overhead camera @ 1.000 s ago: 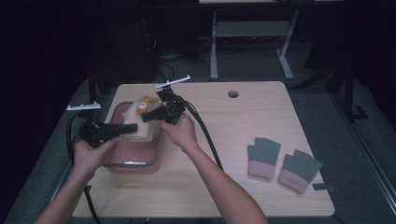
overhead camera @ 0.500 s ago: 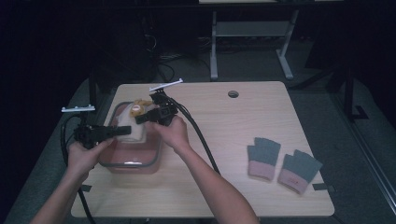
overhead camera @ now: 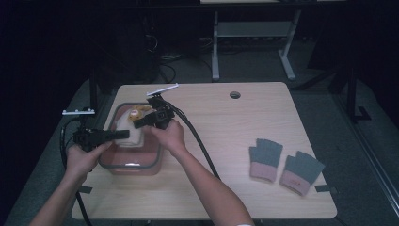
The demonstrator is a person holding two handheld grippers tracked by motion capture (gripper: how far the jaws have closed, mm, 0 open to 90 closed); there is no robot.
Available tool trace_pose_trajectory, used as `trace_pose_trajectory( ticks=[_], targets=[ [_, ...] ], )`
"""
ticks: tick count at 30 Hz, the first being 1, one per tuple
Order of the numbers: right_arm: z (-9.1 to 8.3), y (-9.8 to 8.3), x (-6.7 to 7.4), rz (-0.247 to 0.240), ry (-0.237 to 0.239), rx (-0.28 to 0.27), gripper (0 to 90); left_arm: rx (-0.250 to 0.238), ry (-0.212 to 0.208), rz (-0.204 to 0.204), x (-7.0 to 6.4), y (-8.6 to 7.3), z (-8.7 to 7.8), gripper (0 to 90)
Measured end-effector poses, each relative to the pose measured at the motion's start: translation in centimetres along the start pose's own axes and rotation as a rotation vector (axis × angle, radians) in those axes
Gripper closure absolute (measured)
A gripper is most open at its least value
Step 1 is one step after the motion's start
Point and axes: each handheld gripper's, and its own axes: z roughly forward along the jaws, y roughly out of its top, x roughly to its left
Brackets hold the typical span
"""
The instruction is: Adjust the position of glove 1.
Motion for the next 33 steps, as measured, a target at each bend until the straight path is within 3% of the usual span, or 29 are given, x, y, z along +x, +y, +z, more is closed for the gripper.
trace_pose_trajectory(
  ticks=[22, 33],
  targets=[
    [3.9, -1.6, -2.5, 0.070, -0.019, 0.092, 82.5, 0.101, 0.035, -0.088, 2.9, -1.9, 2.0, 69.5],
    [4.5, -2.0, -2.7, 0.060, -0.055, 0.130, 81.4, 0.137, 0.057, -0.086, 3.0, -2.3, 2.7, 69.5]
  ],
)
